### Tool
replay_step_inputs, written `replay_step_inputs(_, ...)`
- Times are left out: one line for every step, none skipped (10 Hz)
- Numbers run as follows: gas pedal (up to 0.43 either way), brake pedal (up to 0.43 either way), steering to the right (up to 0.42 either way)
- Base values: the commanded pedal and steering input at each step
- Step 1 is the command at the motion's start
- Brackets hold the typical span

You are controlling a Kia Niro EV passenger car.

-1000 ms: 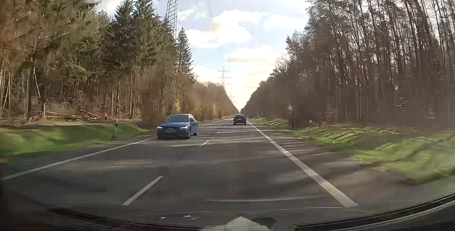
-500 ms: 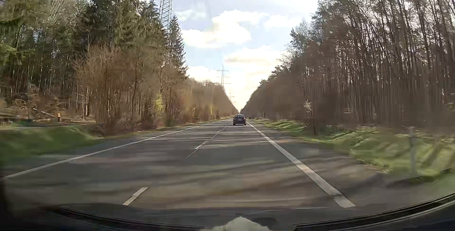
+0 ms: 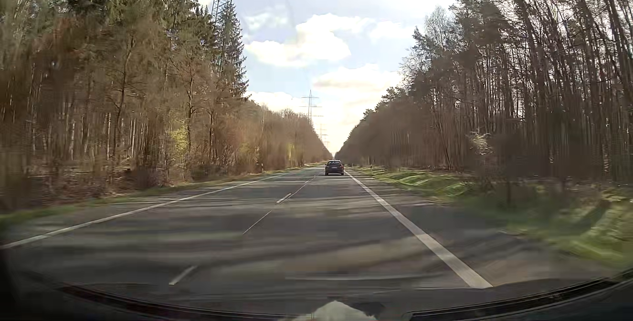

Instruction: Follow the waypoints while adhering to traffic rules and regulations

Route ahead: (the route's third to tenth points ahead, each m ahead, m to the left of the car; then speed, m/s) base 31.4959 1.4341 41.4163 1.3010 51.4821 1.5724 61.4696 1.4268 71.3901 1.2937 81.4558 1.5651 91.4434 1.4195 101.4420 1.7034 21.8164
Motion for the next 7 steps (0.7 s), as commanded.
replay_step_inputs(0.209, 0.0, -0.001)
replay_step_inputs(0.209, 0.0, 0.0)
replay_step_inputs(0.209, 0.0, 0.0)
replay_step_inputs(0.209, 0.0, 0.0)
replay_step_inputs(0.209, 0.0, 0.0)
replay_step_inputs(0.209, 0.0, 0.0)
replay_step_inputs(0.209, 0.0, 0.0)
